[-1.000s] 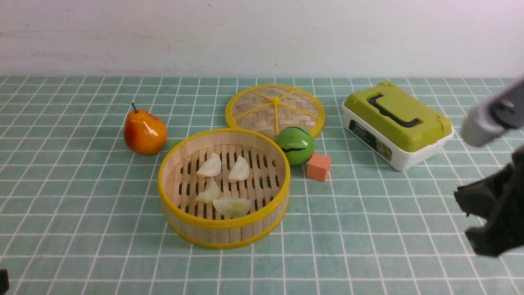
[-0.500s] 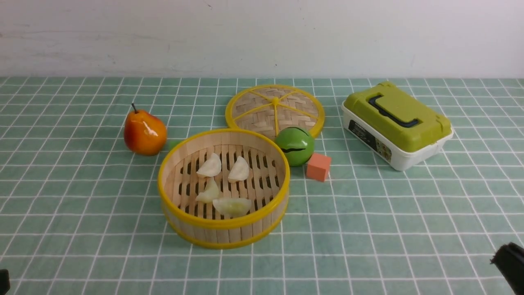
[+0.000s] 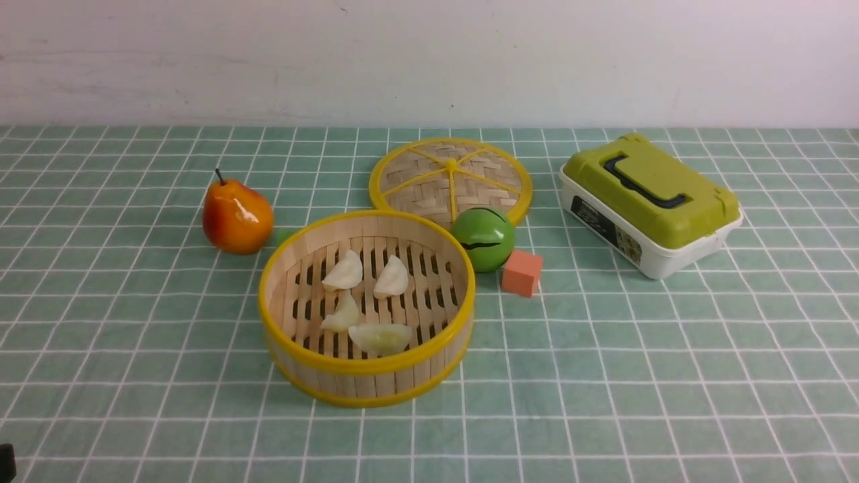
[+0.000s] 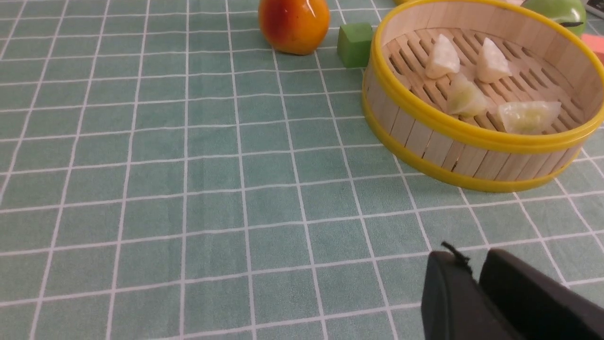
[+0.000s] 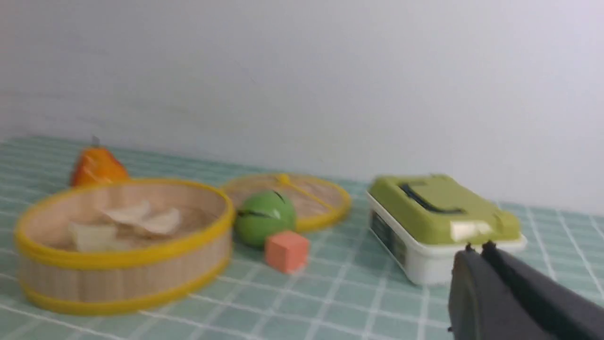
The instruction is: Put the dumplings into the steamer on the table with the blue tablecloth.
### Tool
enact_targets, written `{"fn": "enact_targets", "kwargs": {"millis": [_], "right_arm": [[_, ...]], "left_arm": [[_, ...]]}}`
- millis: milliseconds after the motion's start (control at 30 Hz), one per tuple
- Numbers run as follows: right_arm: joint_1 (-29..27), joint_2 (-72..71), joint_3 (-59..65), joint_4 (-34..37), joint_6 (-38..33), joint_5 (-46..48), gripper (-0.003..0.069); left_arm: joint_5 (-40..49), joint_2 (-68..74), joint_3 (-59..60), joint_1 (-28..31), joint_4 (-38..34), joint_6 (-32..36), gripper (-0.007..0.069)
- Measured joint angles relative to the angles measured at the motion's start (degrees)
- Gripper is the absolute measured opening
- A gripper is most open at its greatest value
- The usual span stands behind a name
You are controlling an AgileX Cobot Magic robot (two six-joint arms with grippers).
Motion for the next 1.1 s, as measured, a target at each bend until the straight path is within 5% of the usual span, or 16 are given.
{"fn": "enact_targets", "kwargs": {"millis": [100, 267, 433, 1100], "right_arm": [[-7.38, 0.00, 0.00, -5.01, 13.56, 6.60, -0.0001], [-9.42, 0.00, 0.00, -11.11, 24.00, 14.57, -0.0001], [-9.32, 0.00, -0.53, -12.09, 25.68, 20.67, -0.0001], [-8.76, 0.00, -0.44, -11.64, 25.85, 19.20, 0.0009]], "left_arm": [[0.07, 0.00, 0.00, 0.00, 0.00, 0.00, 0.0097], [0.18, 0.00, 0.04, 0.00, 0.00, 0.00, 0.0102], [0.34, 0.00, 0.04, 0.00, 0.00, 0.00, 0.0111], [0.47, 0.00, 0.11, 0.00, 0.00, 0.00, 0.0132]]}}
